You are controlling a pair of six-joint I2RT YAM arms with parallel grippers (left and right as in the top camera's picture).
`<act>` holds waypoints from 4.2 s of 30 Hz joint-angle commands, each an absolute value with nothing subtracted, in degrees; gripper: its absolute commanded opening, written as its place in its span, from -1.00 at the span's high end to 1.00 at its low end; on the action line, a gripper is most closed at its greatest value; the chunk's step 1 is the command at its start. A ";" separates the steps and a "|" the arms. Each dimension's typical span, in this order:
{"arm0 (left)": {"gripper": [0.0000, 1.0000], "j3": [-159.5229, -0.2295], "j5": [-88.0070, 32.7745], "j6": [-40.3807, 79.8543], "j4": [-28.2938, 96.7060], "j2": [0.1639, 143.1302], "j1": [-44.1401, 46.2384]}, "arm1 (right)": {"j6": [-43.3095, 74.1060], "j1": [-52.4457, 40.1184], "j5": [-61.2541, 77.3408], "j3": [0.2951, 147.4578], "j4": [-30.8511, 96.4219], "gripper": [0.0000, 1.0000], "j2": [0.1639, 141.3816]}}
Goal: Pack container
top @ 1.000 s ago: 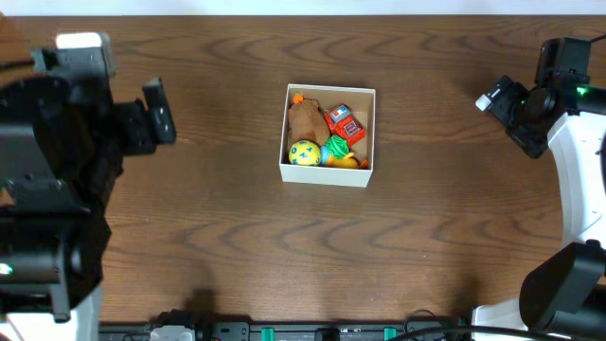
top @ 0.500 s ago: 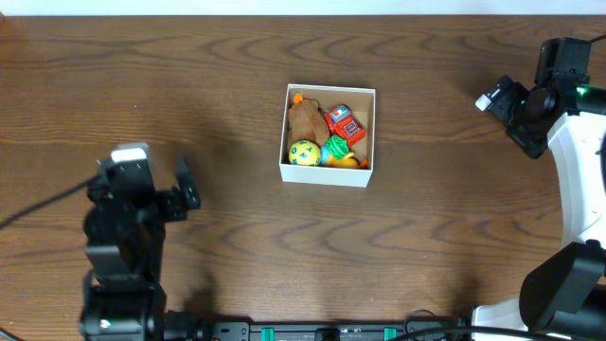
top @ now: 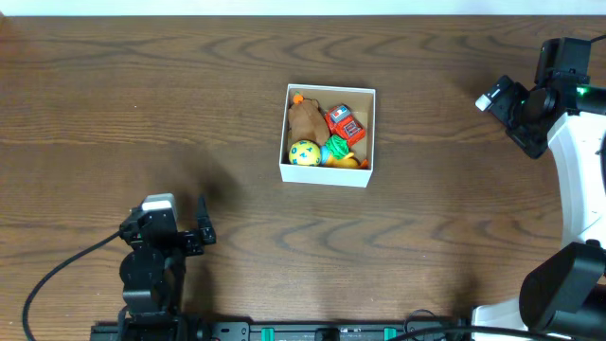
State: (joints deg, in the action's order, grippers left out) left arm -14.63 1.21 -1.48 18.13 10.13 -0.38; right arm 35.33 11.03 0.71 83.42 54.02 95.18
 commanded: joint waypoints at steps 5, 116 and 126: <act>-0.96 -13.72 0.43 -1.21 17.89 7.90 -0.67 | 35.29 11.55 0.89 83.90 54.02 -0.99 94.63; -0.96 -13.17 0.47 -1.23 43.92 3.20 0.56 | 9.65 3.68 2.42 8.67 10.81 -0.98 14.09; -0.96 -13.17 0.47 -1.23 43.92 3.20 0.56 | 9.65 3.68 2.42 4.95 7.94 -0.99 14.09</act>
